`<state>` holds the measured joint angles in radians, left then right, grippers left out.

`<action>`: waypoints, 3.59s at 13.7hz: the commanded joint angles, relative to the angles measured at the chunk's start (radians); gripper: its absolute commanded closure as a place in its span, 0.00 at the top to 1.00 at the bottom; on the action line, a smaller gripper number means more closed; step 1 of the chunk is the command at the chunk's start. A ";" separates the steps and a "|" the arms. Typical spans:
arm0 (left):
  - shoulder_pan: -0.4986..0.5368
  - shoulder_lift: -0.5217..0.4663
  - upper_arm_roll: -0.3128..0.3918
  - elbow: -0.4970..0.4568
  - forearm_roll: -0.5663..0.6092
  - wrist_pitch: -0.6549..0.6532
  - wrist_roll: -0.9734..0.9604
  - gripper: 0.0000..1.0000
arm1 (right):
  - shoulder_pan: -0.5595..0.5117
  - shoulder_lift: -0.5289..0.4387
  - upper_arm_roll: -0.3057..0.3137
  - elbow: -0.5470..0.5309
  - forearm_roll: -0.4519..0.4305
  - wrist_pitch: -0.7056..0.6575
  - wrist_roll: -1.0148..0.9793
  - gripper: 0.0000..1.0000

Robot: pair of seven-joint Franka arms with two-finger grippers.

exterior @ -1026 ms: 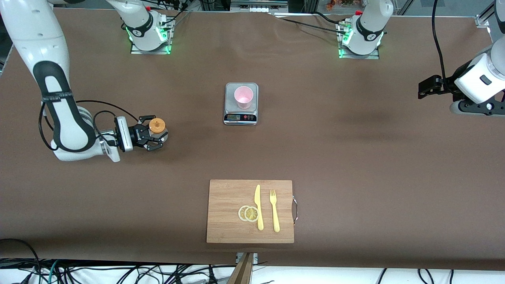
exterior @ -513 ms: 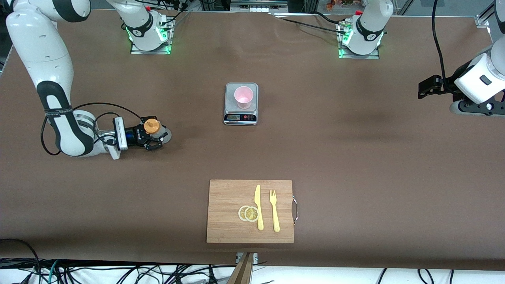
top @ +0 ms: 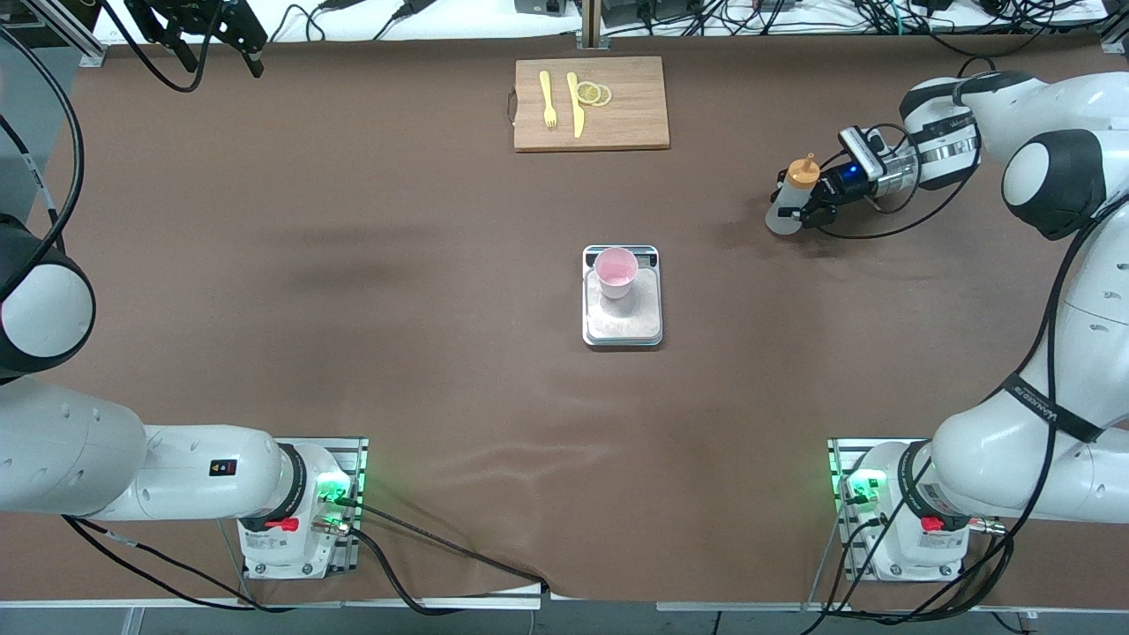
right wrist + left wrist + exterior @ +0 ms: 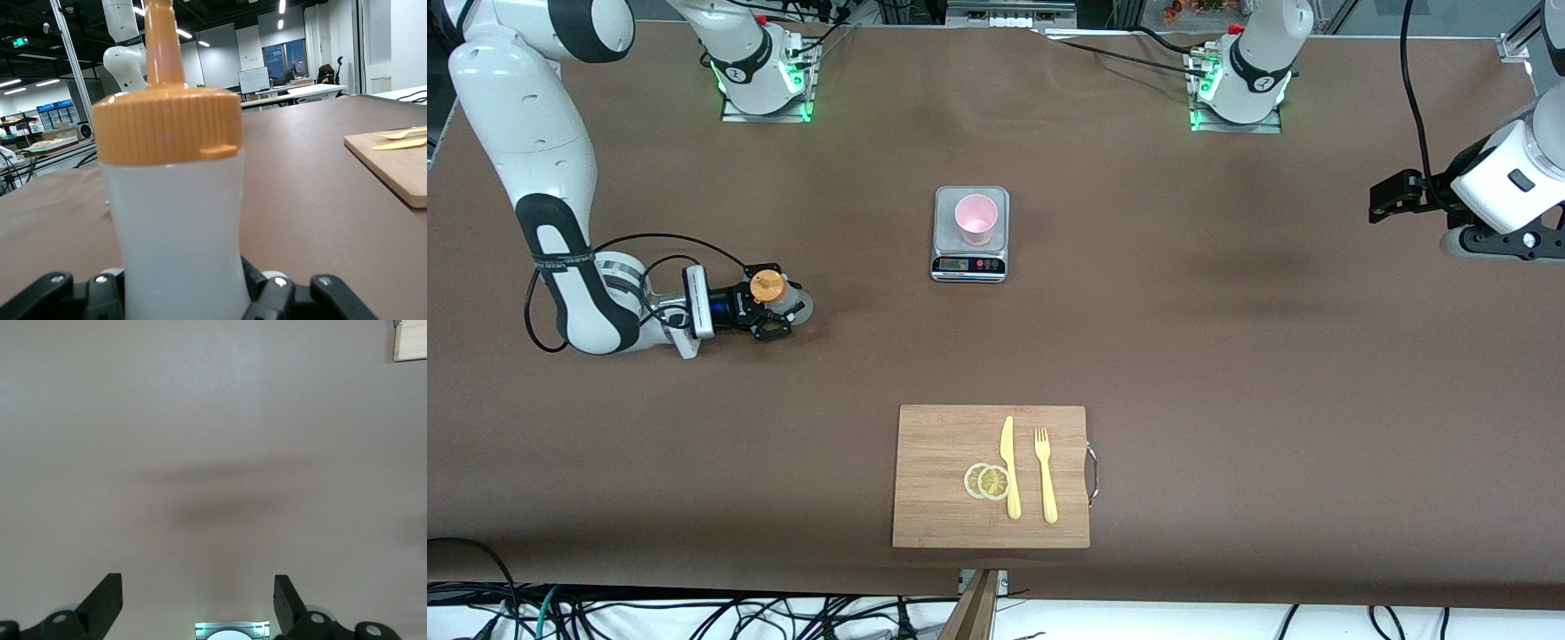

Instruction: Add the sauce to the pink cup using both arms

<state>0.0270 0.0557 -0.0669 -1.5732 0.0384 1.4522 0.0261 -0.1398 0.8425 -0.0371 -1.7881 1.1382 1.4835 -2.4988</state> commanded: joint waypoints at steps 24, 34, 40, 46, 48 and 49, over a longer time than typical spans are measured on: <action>0.010 0.003 -0.008 0.007 0.008 -0.007 0.024 1.00 | 0.092 -0.697 -0.018 -0.027 -1.080 0.222 1.490 1.00; 0.010 0.003 -0.008 0.007 0.006 -0.007 0.024 1.00 | 0.121 -0.826 0.034 0.007 -1.178 0.195 2.567 1.00; 0.008 0.003 -0.008 0.007 0.006 -0.007 0.024 1.00 | 0.117 -0.864 -0.029 0.127 -1.157 0.086 2.575 1.00; 0.008 0.003 -0.008 0.007 0.006 -0.007 0.024 1.00 | 0.123 -0.867 -0.018 0.127 -1.155 0.127 2.580 1.00; 0.008 0.004 -0.008 0.007 0.006 -0.007 0.024 1.00 | 0.123 -0.867 -0.018 0.125 -1.157 0.158 2.580 1.00; 0.008 0.004 -0.008 0.007 0.006 -0.007 0.024 1.00 | 0.123 -0.867 -0.018 0.124 -1.157 0.158 2.580 1.00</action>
<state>0.0270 0.0580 -0.0678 -1.5732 0.0384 1.4522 0.0262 -0.0190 -0.0210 -0.0564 -1.6667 -0.0210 1.6321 0.0677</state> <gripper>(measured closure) 0.000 0.000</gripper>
